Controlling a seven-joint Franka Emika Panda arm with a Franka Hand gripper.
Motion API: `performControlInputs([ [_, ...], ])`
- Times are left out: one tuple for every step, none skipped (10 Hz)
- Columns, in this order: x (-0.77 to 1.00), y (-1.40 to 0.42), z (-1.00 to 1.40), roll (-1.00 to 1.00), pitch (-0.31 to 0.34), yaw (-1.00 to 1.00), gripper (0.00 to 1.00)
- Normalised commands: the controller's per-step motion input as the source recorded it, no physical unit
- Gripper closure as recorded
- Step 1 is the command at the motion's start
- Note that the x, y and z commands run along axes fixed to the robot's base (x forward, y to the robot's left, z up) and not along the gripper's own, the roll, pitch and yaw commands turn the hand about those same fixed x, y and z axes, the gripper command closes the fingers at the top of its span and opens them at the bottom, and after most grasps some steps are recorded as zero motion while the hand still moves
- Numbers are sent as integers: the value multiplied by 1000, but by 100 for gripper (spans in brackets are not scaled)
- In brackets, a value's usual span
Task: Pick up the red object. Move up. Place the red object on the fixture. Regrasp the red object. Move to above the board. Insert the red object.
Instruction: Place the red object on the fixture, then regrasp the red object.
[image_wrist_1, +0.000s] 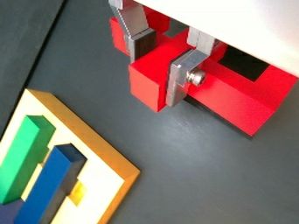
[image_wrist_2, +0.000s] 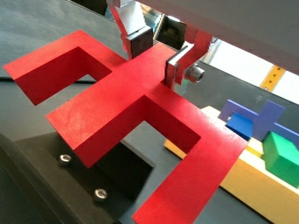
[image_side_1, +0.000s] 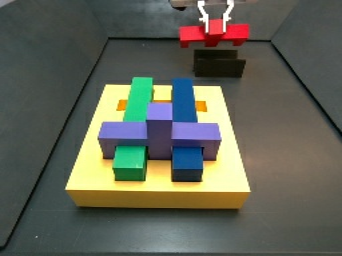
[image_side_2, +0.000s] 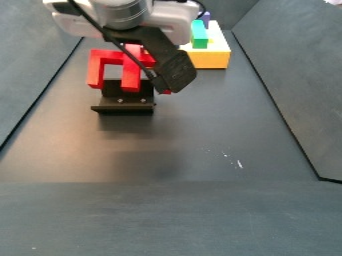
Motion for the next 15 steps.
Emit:
performControlInputs([
  [866, 0, -326, -194, 0, -34, 100],
  [811, 0, -380, -300, 20, -43, 100],
  [680, 0, -417, -323, 0, -54, 100],
  [543, 0, -440, -269, 0, -54, 100],
  [151, 91, -357, -134, 0, -43, 100],
  [-74, 171, -174, 0, -37, -46, 100],
  [-77, 149, -126, -6, -17, 0, 100],
  [0, 103, -66, -43, 0, 0, 100],
  [-46, 51, -137, 129, 0, 0, 100],
  [-26, 29, -123, 149, 0, 0, 100],
  [0, 0, -97, 49, 0, 0, 100],
  [0, 0, 0, 0, 0, 0, 100],
  [0, 0, 0, 0, 0, 0, 0],
  [0, 0, 0, 20, 0, 0, 0],
  [0, -11, 94, 234, 0, 0, 0],
])
